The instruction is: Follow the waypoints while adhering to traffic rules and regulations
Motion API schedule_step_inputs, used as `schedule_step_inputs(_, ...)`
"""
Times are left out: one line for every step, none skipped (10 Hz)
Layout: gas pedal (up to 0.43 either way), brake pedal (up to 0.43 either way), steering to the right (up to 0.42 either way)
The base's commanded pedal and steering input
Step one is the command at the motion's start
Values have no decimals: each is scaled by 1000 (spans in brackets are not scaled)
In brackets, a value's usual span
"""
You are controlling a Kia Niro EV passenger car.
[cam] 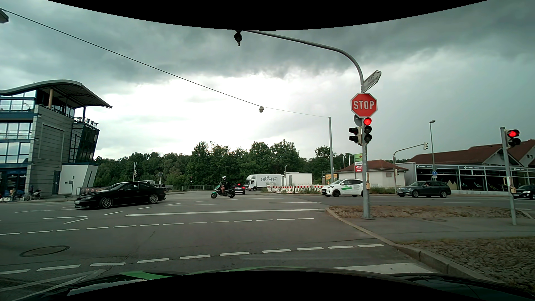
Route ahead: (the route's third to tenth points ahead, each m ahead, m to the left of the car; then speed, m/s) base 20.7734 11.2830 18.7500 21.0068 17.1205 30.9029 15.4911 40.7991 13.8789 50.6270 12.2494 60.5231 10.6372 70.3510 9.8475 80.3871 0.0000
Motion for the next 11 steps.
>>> schedule_step_inputs(0,323,-95)
schedule_step_inputs(0,323,-95)
schedule_step_inputs(0,329,-95)
schedule_step_inputs(0,323,-95)
schedule_step_inputs(0,329,-95)
schedule_step_inputs(0,323,-95)
schedule_step_inputs(0,329,-95)
schedule_step_inputs(0,329,-95)
schedule_step_inputs(0,329,-95)
schedule_step_inputs(0,329,-95)
schedule_step_inputs(0,329,-95)
